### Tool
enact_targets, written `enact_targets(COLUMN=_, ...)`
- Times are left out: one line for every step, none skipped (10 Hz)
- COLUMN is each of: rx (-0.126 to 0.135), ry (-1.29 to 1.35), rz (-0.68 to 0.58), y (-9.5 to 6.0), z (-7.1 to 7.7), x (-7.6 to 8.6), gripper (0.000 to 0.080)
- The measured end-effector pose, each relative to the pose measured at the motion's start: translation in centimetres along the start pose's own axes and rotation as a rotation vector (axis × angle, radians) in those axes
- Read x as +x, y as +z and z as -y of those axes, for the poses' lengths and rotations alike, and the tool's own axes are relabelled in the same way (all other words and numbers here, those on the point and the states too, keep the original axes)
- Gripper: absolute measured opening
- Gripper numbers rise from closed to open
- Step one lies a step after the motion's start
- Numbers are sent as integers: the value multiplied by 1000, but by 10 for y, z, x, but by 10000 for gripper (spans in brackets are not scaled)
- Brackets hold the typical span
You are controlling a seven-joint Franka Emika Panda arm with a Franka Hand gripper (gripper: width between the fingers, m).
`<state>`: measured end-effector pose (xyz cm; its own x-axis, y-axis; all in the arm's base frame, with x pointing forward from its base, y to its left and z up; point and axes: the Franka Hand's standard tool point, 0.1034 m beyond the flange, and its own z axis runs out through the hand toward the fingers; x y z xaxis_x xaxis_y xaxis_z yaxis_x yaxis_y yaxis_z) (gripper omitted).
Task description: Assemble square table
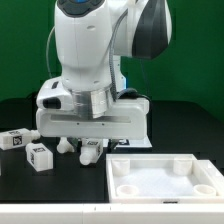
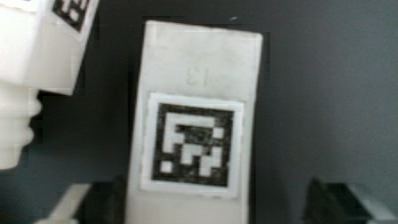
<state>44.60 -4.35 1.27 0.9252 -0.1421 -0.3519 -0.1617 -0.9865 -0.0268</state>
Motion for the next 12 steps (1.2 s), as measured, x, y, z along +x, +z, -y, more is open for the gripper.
enact_targets(rx=0, ry=0, rz=0, y=0, z=0, x=0, gripper=289)
enact_targets(rx=0, ry=0, rz=0, y=0, z=0, x=0, gripper=282)
enact_targets(rx=0, ry=0, rz=0, y=0, z=0, x=0, gripper=282)
enact_targets(rx=1, ry=77, rz=5, y=-1, z=2, x=-2, gripper=283)
enact_targets(rx=2, ry=186, rz=14, y=-5, z=7, x=-7, gripper=283)
enact_targets(rx=11, ry=304, rz=30, y=-9, z=13, x=-14, gripper=283)
enact_targets(rx=19, ry=451, rz=30, y=-13, z=22, x=-19, gripper=283)
enact_targets(rx=16, ry=563, rz=30, y=-14, z=32, x=-20, gripper=284)
enact_targets(rx=7, ry=609, rz=30, y=-12, z=40, x=-21, gripper=284)
enact_targets(rx=9, ry=655, rz=32, y=-11, z=41, x=-21, gripper=284)
enact_targets(rx=7, ry=723, rz=33, y=-11, z=42, x=-21, gripper=284)
enact_targets(rx=7, ry=774, rz=34, y=-11, z=43, x=-22, gripper=284)
